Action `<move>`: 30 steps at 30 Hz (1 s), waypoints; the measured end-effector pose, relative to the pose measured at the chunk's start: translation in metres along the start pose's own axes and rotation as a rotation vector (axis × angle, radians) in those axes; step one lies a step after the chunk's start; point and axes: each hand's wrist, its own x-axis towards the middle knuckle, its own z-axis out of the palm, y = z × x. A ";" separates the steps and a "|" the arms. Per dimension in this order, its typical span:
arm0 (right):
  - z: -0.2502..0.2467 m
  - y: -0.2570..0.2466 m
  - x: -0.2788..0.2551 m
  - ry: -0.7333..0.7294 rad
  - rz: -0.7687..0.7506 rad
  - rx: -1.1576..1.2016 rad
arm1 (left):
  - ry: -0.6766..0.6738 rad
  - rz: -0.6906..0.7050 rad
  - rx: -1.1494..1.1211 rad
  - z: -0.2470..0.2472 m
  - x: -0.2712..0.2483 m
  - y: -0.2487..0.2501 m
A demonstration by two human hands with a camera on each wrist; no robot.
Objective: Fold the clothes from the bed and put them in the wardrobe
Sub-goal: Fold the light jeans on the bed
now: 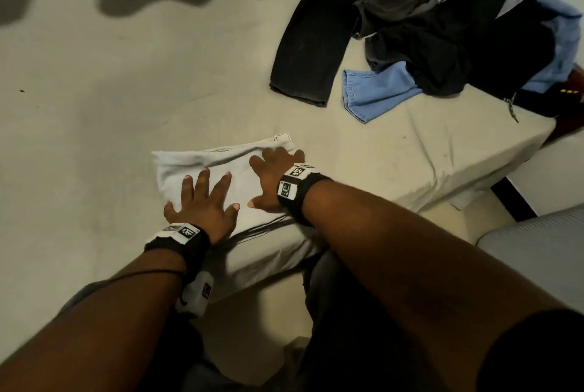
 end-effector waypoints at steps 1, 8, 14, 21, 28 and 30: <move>0.006 0.007 -0.001 0.027 -0.031 0.025 | -0.007 0.018 0.002 -0.003 0.004 -0.005; 0.041 0.024 0.010 0.068 0.047 0.158 | -0.007 -0.024 0.050 -0.006 0.016 -0.014; 0.043 0.039 0.029 -0.075 0.105 0.369 | -0.027 -0.099 -0.070 -0.009 0.028 -0.015; 0.035 0.041 0.036 -0.112 0.101 0.395 | -0.049 -0.081 -0.151 -0.017 0.031 -0.021; 0.030 0.054 0.010 0.063 0.426 0.951 | 0.283 -0.168 -0.521 -0.008 -0.016 -0.036; 0.032 0.058 0.002 -0.031 0.497 1.271 | 0.257 -0.311 -0.693 -0.004 -0.028 -0.038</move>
